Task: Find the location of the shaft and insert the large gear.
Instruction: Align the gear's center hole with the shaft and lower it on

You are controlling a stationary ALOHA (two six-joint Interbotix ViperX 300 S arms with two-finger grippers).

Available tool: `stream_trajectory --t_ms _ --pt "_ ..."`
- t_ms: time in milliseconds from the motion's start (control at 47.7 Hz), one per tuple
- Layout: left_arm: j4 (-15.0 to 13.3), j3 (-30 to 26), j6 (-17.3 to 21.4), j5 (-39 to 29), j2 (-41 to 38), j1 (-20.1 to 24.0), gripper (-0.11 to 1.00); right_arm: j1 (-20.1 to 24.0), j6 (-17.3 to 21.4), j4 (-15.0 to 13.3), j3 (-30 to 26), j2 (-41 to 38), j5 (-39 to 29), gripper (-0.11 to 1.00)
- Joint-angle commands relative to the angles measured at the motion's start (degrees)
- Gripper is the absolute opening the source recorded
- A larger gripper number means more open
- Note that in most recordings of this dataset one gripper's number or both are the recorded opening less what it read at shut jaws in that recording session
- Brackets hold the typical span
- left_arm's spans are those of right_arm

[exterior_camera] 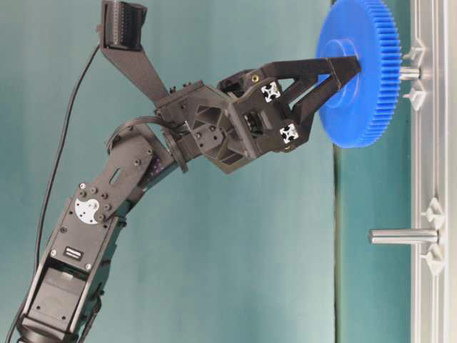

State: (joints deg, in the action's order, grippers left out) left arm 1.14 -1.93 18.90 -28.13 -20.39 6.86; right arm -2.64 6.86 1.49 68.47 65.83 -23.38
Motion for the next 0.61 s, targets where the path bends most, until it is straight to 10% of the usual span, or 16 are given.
stream_trajectory --t_ms 0,587 --pt "0.2 -1.5 0.0 0.3 0.7 0.8 0.71 -0.1 0.5 0.1 -0.6 -0.4 0.6 0.02" --pt "0.2 -2.0 -0.3 -2.1 1.9 0.8 0.84 -0.1 3.6 -0.2 0.3 -0.4 1.6 0.02"
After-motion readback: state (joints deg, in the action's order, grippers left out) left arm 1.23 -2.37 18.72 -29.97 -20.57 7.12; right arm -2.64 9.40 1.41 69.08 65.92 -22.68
